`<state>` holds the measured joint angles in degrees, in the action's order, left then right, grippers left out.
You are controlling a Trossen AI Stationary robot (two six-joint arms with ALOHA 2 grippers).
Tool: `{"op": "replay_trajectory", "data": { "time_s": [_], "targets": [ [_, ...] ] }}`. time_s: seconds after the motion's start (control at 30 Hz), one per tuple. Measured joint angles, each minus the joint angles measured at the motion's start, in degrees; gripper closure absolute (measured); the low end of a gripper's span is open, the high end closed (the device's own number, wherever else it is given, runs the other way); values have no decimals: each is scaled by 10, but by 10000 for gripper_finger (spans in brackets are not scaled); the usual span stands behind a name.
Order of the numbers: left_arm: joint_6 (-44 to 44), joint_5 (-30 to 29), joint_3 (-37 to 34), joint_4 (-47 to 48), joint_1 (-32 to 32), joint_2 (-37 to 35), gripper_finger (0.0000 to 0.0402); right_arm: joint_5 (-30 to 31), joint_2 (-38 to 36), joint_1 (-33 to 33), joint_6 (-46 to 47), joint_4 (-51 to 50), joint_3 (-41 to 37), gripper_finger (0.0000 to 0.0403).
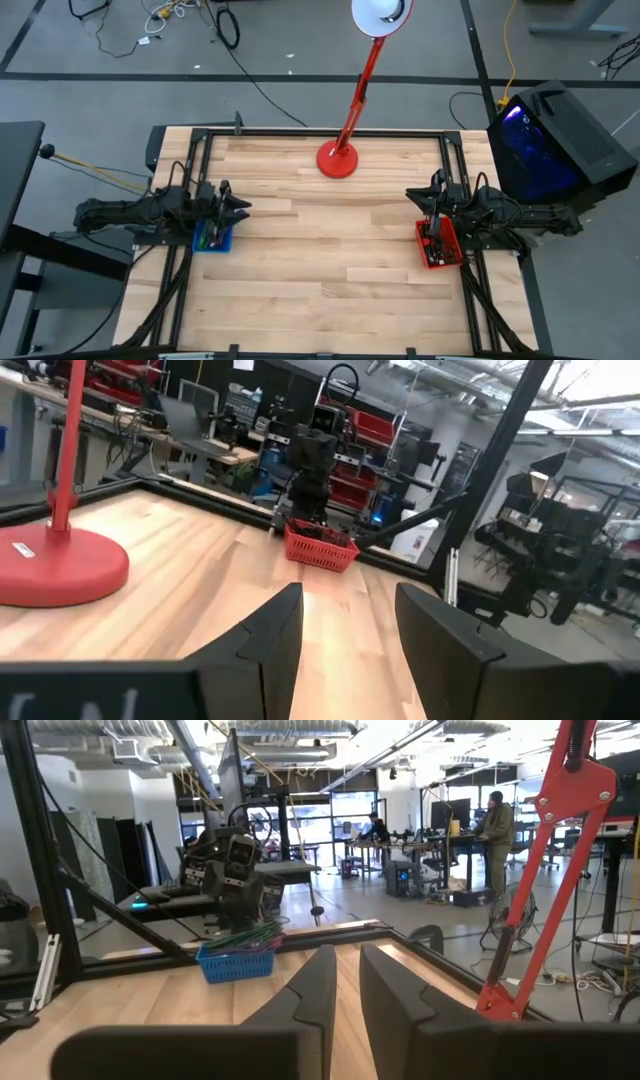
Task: Pick & Place USB Port
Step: Return to Home Position
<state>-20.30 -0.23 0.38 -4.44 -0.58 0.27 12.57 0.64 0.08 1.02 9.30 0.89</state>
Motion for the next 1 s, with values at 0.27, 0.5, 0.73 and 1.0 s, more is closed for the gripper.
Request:
{"op": "replay_trajectory", "data": {
  "time_s": [0.27,0.5,0.73,1.0],
  "targets": [
    [-16,-1,0,0,0,0,234,0,0,0,0,0,0,350],
    [-16,-1,0,0,0,0,234,0,0,0,0,0,0,350],
    [-16,-1,0,0,0,0,234,0,0,0,0,0,0,350],
    [-16,-1,0,0,0,0,234,0,0,0,0,0,0,350]
  ]
}}
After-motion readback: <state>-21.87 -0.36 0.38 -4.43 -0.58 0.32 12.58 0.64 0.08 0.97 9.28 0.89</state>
